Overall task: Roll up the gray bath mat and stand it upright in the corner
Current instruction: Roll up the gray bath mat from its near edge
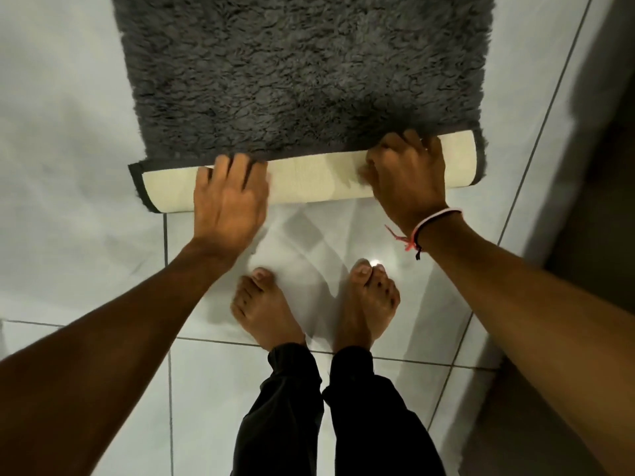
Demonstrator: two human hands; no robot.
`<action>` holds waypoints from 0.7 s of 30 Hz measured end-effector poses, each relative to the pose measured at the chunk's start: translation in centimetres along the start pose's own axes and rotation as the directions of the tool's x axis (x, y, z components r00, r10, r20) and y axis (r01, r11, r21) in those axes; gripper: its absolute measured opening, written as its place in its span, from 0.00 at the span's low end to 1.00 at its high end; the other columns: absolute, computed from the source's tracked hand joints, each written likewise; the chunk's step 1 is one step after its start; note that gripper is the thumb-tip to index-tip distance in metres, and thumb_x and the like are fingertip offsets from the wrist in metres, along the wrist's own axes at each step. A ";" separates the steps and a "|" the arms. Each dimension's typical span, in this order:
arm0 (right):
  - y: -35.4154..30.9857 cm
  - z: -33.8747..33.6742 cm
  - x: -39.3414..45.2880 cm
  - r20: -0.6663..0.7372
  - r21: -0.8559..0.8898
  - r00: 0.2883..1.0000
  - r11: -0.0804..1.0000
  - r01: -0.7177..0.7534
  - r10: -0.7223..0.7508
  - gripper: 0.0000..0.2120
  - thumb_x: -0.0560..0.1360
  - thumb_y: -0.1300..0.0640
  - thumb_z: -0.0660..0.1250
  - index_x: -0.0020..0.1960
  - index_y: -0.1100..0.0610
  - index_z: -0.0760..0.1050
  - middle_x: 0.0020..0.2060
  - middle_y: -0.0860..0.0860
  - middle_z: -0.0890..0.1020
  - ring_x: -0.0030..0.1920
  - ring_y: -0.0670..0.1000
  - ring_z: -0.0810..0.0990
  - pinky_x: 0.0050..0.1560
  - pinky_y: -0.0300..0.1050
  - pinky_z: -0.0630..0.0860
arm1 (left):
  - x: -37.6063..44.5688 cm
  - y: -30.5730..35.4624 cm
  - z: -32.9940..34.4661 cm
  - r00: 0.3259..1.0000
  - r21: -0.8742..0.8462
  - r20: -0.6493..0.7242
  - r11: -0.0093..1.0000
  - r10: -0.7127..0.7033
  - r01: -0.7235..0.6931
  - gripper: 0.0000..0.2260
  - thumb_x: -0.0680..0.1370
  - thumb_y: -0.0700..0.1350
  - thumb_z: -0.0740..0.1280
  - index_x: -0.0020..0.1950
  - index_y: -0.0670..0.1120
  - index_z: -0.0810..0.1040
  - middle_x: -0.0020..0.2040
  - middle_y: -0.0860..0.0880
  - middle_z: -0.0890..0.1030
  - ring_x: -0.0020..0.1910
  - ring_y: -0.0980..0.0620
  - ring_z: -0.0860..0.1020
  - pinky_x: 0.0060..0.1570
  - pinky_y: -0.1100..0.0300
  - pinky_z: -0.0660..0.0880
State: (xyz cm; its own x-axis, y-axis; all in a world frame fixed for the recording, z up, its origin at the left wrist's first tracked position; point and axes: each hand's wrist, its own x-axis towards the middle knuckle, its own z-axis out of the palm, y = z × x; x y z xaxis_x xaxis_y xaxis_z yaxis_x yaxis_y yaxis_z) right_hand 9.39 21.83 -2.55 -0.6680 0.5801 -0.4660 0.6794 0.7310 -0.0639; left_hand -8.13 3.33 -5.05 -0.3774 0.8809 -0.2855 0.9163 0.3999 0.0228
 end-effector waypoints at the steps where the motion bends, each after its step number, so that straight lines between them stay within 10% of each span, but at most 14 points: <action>1: 0.0 0.2 -0.3 0.038 0.010 0.999 1.000 0.015 -0.015 0.22 0.80 0.41 0.66 0.61 0.58 0.80 0.62 0.58 0.81 0.66 0.62 0.75 0.68 0.59 0.69 | -0.5 0.0 0.3 0.998 -0.001 0.056 1.000 0.025 -0.025 0.21 0.83 0.55 0.60 0.68 0.41 0.74 0.59 0.38 0.77 0.53 0.38 0.75 0.49 0.45 0.72; 3: 0.2 0.6 -1.1 0.075 0.020 0.997 0.999 0.025 -0.027 0.31 0.74 0.36 0.71 0.65 0.58 0.77 0.64 0.58 0.79 0.65 0.62 0.76 0.68 0.59 0.69 | -1.2 -0.1 0.9 0.987 0.034 0.145 0.996 0.071 -0.077 0.30 0.78 0.59 0.65 0.74 0.41 0.68 0.65 0.37 0.73 0.58 0.37 0.73 0.53 0.45 0.71; 10: -1.2 1.9 -2.1 -0.007 0.028 1.000 0.999 -0.019 0.019 0.27 0.72 0.65 0.75 0.69 0.58 0.72 0.64 0.60 0.79 0.64 0.63 0.77 0.69 0.58 0.72 | -0.3 -0.1 1.8 0.992 -0.021 0.115 0.998 0.055 -0.053 0.33 0.66 0.32 0.75 0.70 0.45 0.70 0.60 0.40 0.75 0.55 0.37 0.74 0.51 0.44 0.73; 13: -1.9 1.5 -4.3 0.024 0.074 0.998 0.995 -0.061 0.059 0.23 0.74 0.65 0.72 0.67 0.57 0.74 0.62 0.59 0.81 0.63 0.62 0.78 0.68 0.58 0.73 | -2.3 0.4 0.9 0.995 -0.088 0.101 0.996 -0.005 0.014 0.30 0.68 0.30 0.71 0.69 0.46 0.74 0.60 0.41 0.76 0.56 0.38 0.74 0.53 0.45 0.70; 18: -2.4 0.2 -7.5 0.317 0.042 0.948 0.999 -0.011 -0.003 0.25 0.75 0.57 0.74 0.71 0.53 0.73 0.66 0.55 0.79 0.66 0.60 0.76 0.69 0.56 0.71 | -4.2 0.6 -1.4 0.884 -0.205 0.466 0.976 0.029 0.076 0.28 0.73 0.39 0.73 0.72 0.50 0.73 0.66 0.45 0.78 0.64 0.41 0.75 0.63 0.48 0.70; 21: -2.1 -1.5 -5.9 0.221 -0.054 0.975 0.998 -0.008 0.020 0.19 0.79 0.59 0.68 0.70 0.55 0.73 0.62 0.58 0.81 0.64 0.63 0.78 0.69 0.59 0.68 | -1.4 0.1 -3.1 0.899 -0.153 0.438 0.984 -0.019 0.095 0.28 0.77 0.36 0.69 0.75 0.50 0.67 0.64 0.42 0.80 0.64 0.39 0.76 0.66 0.45 0.69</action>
State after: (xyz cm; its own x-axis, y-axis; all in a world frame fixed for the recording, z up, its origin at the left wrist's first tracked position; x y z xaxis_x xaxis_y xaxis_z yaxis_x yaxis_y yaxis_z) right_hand 11.43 17.38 1.70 -0.5704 0.5010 -0.6509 0.6675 0.7445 -0.0118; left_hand -7.92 2.91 -1.69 -0.2978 0.6736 -0.6764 0.8446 0.5161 0.1422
